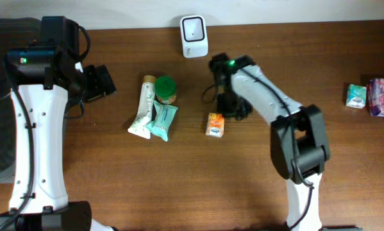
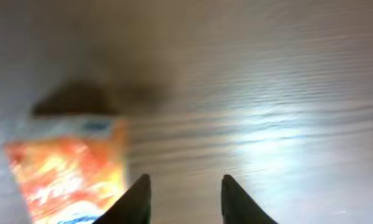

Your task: Scan the item barcode

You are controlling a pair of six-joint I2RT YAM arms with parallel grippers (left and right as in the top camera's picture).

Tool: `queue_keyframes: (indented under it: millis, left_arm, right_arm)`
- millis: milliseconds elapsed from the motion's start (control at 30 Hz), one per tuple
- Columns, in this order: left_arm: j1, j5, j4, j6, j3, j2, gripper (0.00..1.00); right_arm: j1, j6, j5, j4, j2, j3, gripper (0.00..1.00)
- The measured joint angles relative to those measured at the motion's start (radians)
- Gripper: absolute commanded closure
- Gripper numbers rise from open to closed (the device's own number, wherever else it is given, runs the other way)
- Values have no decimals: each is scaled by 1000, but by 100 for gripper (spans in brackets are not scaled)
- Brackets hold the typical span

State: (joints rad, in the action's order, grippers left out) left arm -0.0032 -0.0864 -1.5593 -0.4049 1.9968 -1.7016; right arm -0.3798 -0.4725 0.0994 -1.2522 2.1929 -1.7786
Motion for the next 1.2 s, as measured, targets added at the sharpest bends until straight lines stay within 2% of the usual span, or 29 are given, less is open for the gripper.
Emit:
queue_keyframes:
  millis: [67, 200, 300, 367, 467, 633, 767, 867, 933, 967, 1100, 1200]
  left_arm:
    - [0, 0, 0, 0, 0, 0, 1]
    - [0, 0, 0, 0, 0, 0, 1]
    - [0, 0, 0, 0, 0, 0, 1]
    - [0, 0, 0, 0, 0, 0, 1]
    - [0, 0, 0, 0, 0, 0, 1]
    - [0, 0, 0, 0, 0, 0, 1]
    - [0, 0, 0, 0, 0, 0, 1]
    - [0, 0, 0, 0, 0, 0, 1]
    - [0, 0, 0, 0, 0, 0, 1]
    - [0, 0, 0, 0, 0, 0, 1]
    - [0, 0, 0, 0, 0, 0, 1]
    - [0, 0, 0, 0, 0, 0, 1]
  right_arm:
    - [26, 46, 46, -57, -6, -63, 52]
    - [-22, 118, -28, -48, -12, -92, 44]
    - [-105, 129, -52, 4, -12, -92, 45]
    - [-182, 83, -47, 50, -12, -91, 46]
    - [-261, -36, 63, 64, -12, -69, 46]
    - [-301, -105, 183, 87, 0, -66, 51]
    - [-301, -116, 206, 87, 86, -63, 51]
    - [-301, -121, 216, 91, 115, -38, 65]
    - [-301, -122, 222, 92, 115, -24, 88]
    - [-301, -123, 230, 89, 115, -20, 96]
    - [-301, -121, 241, 58, 113, -27, 96]
    - [-270, -57, 143, -33, 113, -134, 96]
